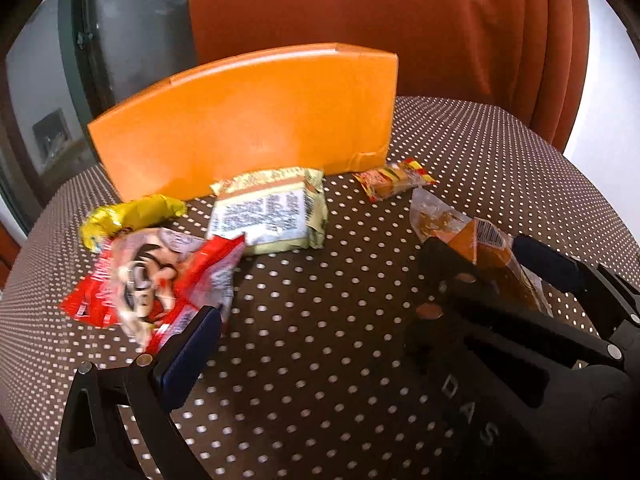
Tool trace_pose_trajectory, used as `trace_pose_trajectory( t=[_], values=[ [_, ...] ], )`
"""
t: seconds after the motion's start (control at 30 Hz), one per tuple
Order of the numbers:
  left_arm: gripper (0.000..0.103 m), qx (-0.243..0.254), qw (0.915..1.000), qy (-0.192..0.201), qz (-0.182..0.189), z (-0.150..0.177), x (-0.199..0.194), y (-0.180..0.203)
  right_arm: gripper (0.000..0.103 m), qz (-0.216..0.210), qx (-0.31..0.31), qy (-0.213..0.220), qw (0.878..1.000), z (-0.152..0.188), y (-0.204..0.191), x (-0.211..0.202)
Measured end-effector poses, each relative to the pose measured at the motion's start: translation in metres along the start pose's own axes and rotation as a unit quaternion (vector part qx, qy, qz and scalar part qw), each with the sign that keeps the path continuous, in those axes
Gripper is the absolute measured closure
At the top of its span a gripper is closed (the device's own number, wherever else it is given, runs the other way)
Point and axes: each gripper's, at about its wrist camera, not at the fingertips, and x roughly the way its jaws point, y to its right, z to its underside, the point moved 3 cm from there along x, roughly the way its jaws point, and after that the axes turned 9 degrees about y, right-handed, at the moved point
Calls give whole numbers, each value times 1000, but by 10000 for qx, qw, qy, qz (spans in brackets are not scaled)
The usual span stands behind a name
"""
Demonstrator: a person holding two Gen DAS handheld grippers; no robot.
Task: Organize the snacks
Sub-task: 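Grasp the clear bag of orange braised snack with the right tool, then grasp the red cartoon-face snack bag with the left tool while the right tool holds its bag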
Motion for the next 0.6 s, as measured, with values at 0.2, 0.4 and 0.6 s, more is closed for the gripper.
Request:
trace_pose_trajectory(
  t=[0.2, 0.4, 0.6],
  values=[
    [1, 34, 9996, 220, -199, 0, -20, -17, 57, -254, 46, 67, 9996, -1, -15, -14],
    [1, 24, 9986, 378, -358, 0, -38, -39, 67, -649, -53, 70, 9979, -1, -39, -23],
    [1, 30, 9975, 462, -538, -4, -42, -66, 72, -1077, -55, 106, 9941, -8, -63, -25]
  ],
)
